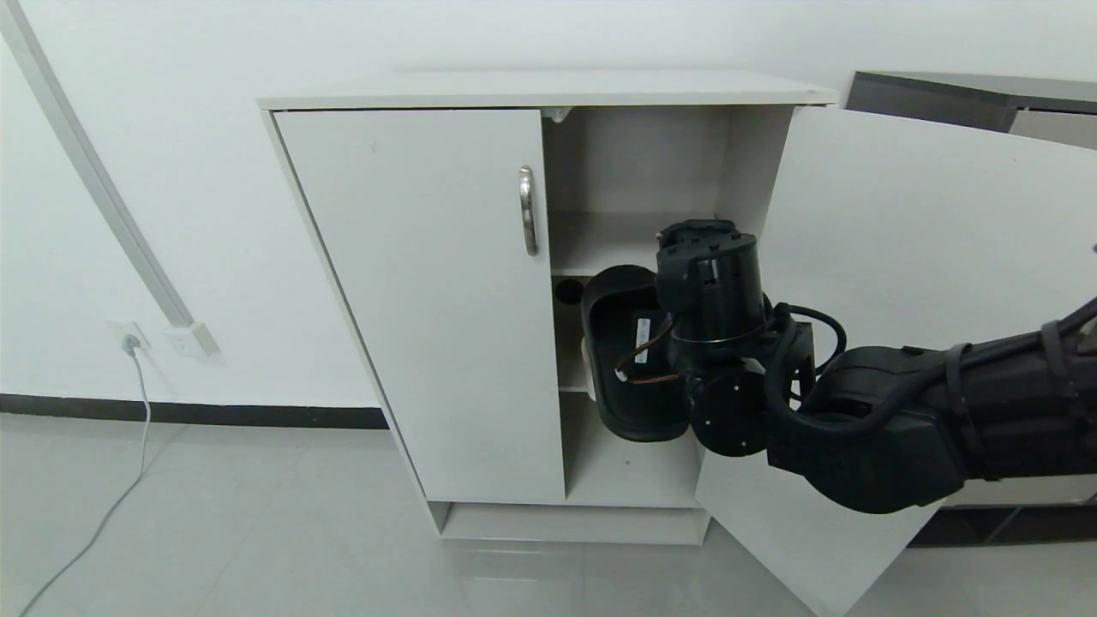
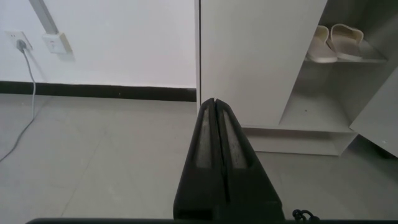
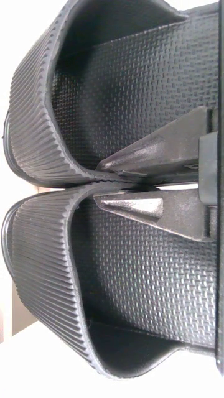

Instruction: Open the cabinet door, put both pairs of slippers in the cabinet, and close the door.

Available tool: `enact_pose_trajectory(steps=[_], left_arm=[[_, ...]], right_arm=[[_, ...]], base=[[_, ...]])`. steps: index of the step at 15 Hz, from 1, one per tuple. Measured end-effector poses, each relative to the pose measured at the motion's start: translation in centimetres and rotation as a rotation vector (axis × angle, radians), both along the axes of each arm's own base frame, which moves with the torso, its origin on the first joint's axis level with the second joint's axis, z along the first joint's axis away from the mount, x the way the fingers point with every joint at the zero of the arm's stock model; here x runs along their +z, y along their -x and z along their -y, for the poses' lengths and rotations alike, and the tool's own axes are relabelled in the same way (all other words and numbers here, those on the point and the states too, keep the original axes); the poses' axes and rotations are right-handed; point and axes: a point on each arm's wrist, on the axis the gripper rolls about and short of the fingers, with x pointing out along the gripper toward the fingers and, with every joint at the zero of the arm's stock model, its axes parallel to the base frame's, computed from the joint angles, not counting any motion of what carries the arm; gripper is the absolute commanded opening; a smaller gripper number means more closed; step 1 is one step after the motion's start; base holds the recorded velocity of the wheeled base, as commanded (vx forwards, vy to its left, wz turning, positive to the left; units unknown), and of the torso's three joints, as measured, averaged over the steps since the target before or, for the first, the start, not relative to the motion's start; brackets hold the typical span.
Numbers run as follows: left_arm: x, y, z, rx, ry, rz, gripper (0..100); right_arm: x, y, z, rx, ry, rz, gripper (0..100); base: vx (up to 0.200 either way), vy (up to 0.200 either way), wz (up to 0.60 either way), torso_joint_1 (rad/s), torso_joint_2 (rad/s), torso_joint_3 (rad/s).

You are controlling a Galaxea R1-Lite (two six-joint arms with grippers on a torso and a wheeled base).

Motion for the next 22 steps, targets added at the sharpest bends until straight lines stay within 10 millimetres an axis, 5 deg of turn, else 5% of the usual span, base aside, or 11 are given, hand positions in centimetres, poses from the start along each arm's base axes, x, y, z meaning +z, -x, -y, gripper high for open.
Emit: enact_pose_trajectory(steps=[18, 22], left_arm=[[0.00, 0.00, 0.00, 0.000, 0.000, 0.000, 0], [0.00, 0.00, 0.00, 0.000, 0.000, 0.000, 0]], right_arm=[[0.54, 0.24, 0.26, 0.005, -0.014, 0.008, 0], [0.45, 0.23, 0.25, 0.004, -0.014, 0.006, 0]], base=[[0.178, 0.000, 0.00, 0.002, 0.00, 0.004], [0.000, 0.000, 0.00, 0.000, 0.00, 0.000]])
